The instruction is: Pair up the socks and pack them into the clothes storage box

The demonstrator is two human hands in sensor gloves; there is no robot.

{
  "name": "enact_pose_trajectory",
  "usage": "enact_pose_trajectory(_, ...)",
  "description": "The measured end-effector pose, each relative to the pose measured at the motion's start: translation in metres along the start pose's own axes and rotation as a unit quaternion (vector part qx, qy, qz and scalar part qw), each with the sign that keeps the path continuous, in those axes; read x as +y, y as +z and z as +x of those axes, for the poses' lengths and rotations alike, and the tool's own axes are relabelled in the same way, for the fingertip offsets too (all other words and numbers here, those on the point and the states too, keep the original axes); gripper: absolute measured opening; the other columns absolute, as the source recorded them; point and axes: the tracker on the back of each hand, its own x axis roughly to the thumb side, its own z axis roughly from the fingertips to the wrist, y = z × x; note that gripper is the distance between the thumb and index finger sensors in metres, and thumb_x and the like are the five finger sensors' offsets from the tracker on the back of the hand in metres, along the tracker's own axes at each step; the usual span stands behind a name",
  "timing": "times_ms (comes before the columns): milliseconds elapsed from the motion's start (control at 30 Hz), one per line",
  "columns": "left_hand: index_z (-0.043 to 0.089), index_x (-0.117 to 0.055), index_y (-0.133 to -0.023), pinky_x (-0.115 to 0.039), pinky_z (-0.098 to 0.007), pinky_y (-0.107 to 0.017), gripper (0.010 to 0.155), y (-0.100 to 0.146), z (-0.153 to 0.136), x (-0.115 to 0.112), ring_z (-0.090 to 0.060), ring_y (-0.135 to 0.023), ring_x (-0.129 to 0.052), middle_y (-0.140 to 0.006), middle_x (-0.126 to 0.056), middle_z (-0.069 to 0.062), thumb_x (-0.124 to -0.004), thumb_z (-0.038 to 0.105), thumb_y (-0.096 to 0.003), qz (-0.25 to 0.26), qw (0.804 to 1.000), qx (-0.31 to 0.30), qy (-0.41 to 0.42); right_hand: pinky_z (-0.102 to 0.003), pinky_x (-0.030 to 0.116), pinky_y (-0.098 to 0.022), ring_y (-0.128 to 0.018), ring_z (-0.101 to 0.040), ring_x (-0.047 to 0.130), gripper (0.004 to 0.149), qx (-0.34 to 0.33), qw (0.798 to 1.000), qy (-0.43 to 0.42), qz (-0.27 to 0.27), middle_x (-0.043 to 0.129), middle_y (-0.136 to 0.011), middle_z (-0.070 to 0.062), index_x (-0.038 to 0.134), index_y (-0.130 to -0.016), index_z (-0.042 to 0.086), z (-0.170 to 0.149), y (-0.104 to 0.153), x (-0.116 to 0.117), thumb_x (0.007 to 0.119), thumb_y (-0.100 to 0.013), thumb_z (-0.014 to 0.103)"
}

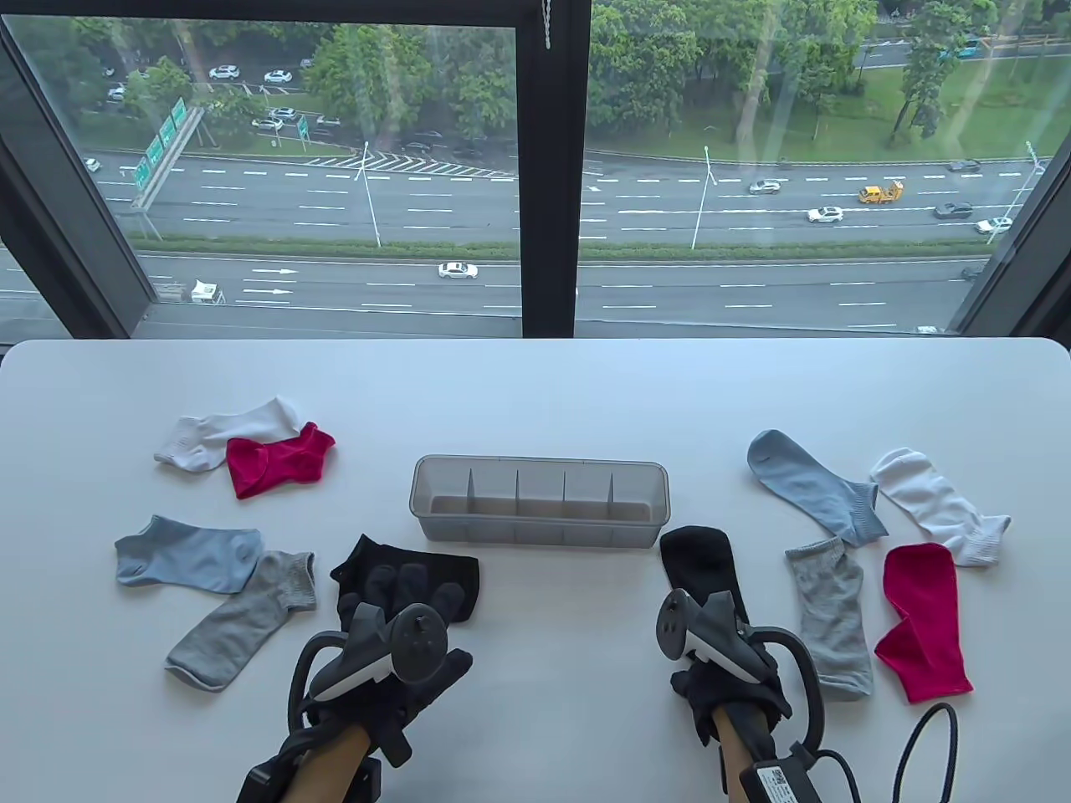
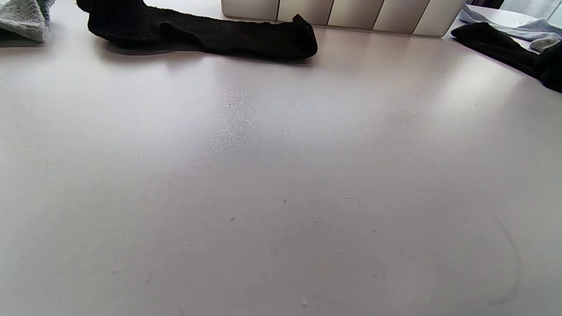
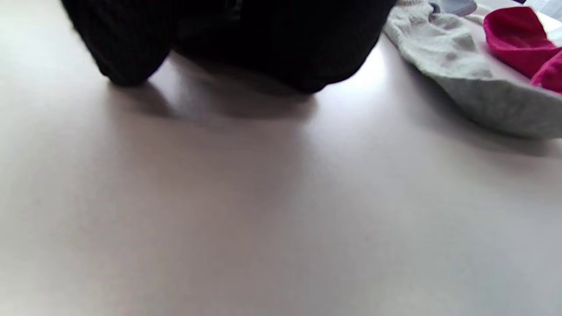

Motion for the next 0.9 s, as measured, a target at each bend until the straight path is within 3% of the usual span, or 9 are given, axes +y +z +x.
enact_pose_trajectory(67,0.031,0.002,-0.11,-0.003,-0.071,-0.067,0.072,0.001,0.002,0.0,-0.048,-0.097,0.017,-0.11,0.019,-0.013,-0.038,0.059,-0.057,0.004,1.0,-0.007,0.002,-0.023,0.086,-0.04,-0.051,-0.013,0.098,0.051,-0.002,1.0,-0.022,-0.014,0.082,-0.083,-0.012,0.062,-0.096,0.021,0.002,0.0,0.0,0.083,-0.052,0.035)
enact_pose_trajectory(200,0.03,0.002,-0.109,-0.006,-0.071,-0.068,0.075,0.003,0.009,0.003,-0.049,-0.099,0.014,-0.111,0.016,-0.014,-0.043,0.059,-0.0568,0.009,0.999,-0.037,0.004,-0.023,0.087,-0.039,-0.05,-0.012,0.099,0.045,-0.092,0.987,-0.128,0.001,0.085,-0.081,-0.012,0.067,-0.095,0.021,0.007,0.01,-0.014,0.081,-0.054,0.034)
enact_pose_trajectory(500,0.026,0.015,-0.101,-0.017,-0.07,-0.073,0.1,0.013,0.049,0.009,-0.052,-0.105,-0.002,-0.116,0.003,-0.02,-0.064,0.063,-0.0512,0.052,0.978,-0.192,0.067,-0.023,0.087,-0.042,-0.054,-0.013,0.1,0.045,-0.368,0.898,-0.239,-0.044,0.088,-0.082,-0.01,0.068,-0.097,0.023,0.07,0.068,-0.061,0.08,-0.055,0.035)
enact_pose_trajectory(567,0.022,-0.005,-0.11,-0.042,-0.066,-0.077,0.092,0.015,0.055,0.011,-0.05,-0.11,-0.042,-0.12,-0.036,-0.02,-0.07,0.052,-0.0527,0.095,0.976,-0.185,0.063,-0.024,0.088,-0.043,-0.055,-0.014,0.1,0.047,-0.378,0.888,-0.251,-0.073,0.091,-0.079,-0.008,0.069,-0.097,0.022,0.079,0.075,-0.062,0.079,-0.054,0.037)
enact_pose_trajectory(600,0.016,-0.038,-0.112,-0.06,-0.059,-0.075,0.072,0.015,0.055,0.013,-0.042,-0.101,-0.074,-0.109,-0.072,-0.013,-0.072,0.041,-0.0544,0.141,0.973,-0.162,0.078,-0.024,0.088,-0.043,-0.055,-0.013,0.1,0.047,-0.377,0.886,-0.254,-0.093,0.091,-0.078,-0.007,0.068,-0.097,0.022,0.08,0.077,-0.062,0.079,-0.054,0.038)
enact_pose_trajectory(667,0.018,-0.072,-0.098,-0.082,-0.051,-0.061,0.043,0.014,0.05,0.014,-0.03,-0.073,-0.103,-0.08,-0.1,-0.004,-0.068,0.028,-0.0563,0.17,0.969,-0.133,0.118,-0.028,0.087,-0.048,-0.062,-0.017,0.098,0.048,-0.338,0.892,-0.264,-0.139,0.089,-0.082,-0.005,0.066,-0.098,0.021,0.076,0.076,-0.061,0.074,-0.055,0.041)
enact_pose_trajectory(767,0.019,-0.074,-0.095,-0.088,-0.047,-0.05,0.04,0.014,0.037,0.016,-0.021,-0.051,-0.109,-0.068,-0.102,-0.004,-0.065,0.029,-0.0573,0.194,0.964,-0.104,0.151,-0.053,0.067,-0.071,-0.099,-0.039,0.07,0.075,-0.319,0.884,-0.288,-0.182,0.065,-0.109,-0.016,0.041,-0.113,0.015,0.063,0.069,-0.054,0.063,-0.055,0.057)
enact_pose_trajectory(833,0.021,-0.075,-0.094,-0.089,-0.044,-0.046,0.04,0.015,0.029,0.016,-0.016,-0.037,-0.108,-0.061,-0.103,-0.004,-0.066,0.031,-0.0572,0.215,0.957,-0.095,0.17,-0.07,0.045,-0.073,-0.106,-0.057,0.033,0.098,-0.352,0.876,-0.305,-0.13,0.027,-0.118,-0.033,0.015,-0.115,0.006,0.062,0.065,-0.046,0.06,-0.051,0.064)
enact_pose_trajectory(900,0.023,-0.076,-0.095,-0.09,-0.042,-0.043,0.04,0.016,0.027,0.017,-0.013,-0.029,-0.106,-0.059,-0.103,-0.003,-0.066,0.032,-0.0572,0.223,0.953,-0.11,0.174,-0.074,0.034,-0.072,-0.104,-0.061,0.015,0.106,-0.359,0.884,-0.282,-0.102,0.007,-0.116,-0.037,-0.003,-0.11,0.007,0.069,0.063,-0.043,0.061,-0.049,0.066)
